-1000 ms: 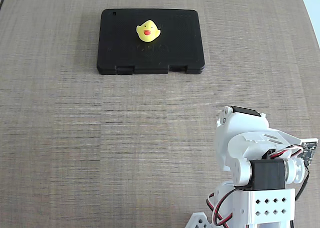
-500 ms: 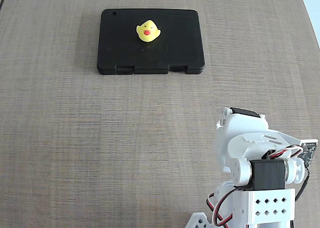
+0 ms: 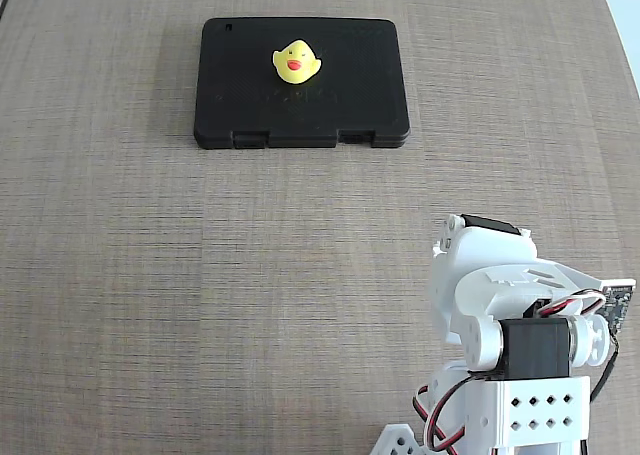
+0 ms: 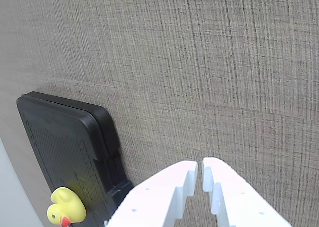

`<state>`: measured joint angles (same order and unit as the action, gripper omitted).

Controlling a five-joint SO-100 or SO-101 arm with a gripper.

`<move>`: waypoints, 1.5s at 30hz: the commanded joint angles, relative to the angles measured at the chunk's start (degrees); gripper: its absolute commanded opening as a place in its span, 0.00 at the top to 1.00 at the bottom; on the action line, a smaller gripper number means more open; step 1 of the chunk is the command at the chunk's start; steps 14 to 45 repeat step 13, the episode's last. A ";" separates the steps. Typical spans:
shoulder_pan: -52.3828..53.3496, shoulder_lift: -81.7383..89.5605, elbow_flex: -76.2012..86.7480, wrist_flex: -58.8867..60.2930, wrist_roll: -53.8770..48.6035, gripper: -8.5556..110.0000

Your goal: Grasp a duck and put it on the black surface.

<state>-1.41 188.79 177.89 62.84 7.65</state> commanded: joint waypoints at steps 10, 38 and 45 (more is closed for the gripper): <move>0.09 3.87 -0.97 0.00 0.00 0.92; 0.09 3.87 -0.97 0.00 0.00 0.92; 0.09 3.87 -0.97 0.00 0.00 0.92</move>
